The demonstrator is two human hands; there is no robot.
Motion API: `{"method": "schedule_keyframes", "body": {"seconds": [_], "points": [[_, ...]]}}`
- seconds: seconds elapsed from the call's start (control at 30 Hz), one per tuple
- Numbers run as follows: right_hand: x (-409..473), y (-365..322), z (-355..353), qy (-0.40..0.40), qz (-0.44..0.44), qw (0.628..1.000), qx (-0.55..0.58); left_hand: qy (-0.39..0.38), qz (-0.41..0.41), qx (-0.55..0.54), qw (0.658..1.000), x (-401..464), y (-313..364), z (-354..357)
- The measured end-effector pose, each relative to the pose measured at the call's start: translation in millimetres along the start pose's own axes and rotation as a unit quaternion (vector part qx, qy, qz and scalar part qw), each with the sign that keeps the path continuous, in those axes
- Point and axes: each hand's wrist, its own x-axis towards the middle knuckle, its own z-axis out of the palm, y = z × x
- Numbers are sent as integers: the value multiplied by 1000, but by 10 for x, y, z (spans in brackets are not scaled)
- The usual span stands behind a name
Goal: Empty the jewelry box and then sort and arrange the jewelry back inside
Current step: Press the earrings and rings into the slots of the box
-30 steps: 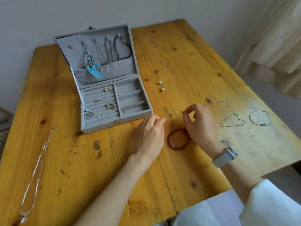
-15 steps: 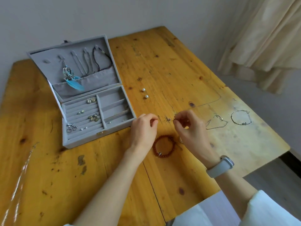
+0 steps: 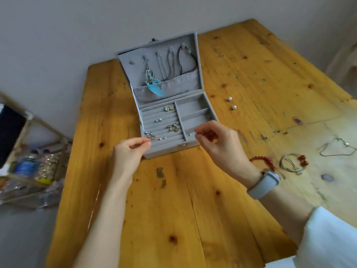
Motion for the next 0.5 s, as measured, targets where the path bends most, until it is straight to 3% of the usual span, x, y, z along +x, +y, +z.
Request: {"method": "schedule_keyframes", "body": {"seconds": [0.13, 0.27, 0.5], "points": [[83, -33, 236, -20, -12, 1000, -10, -34, -41, 27, 998, 120, -30, -112], [170, -16, 411, -61, -18, 996, -55, -76, -37, 54, 995, 187, -14, -137], [331, -38, 729, -141, -66, 973, -170, -112, -12, 191, 975, 282, 32, -66]]}}
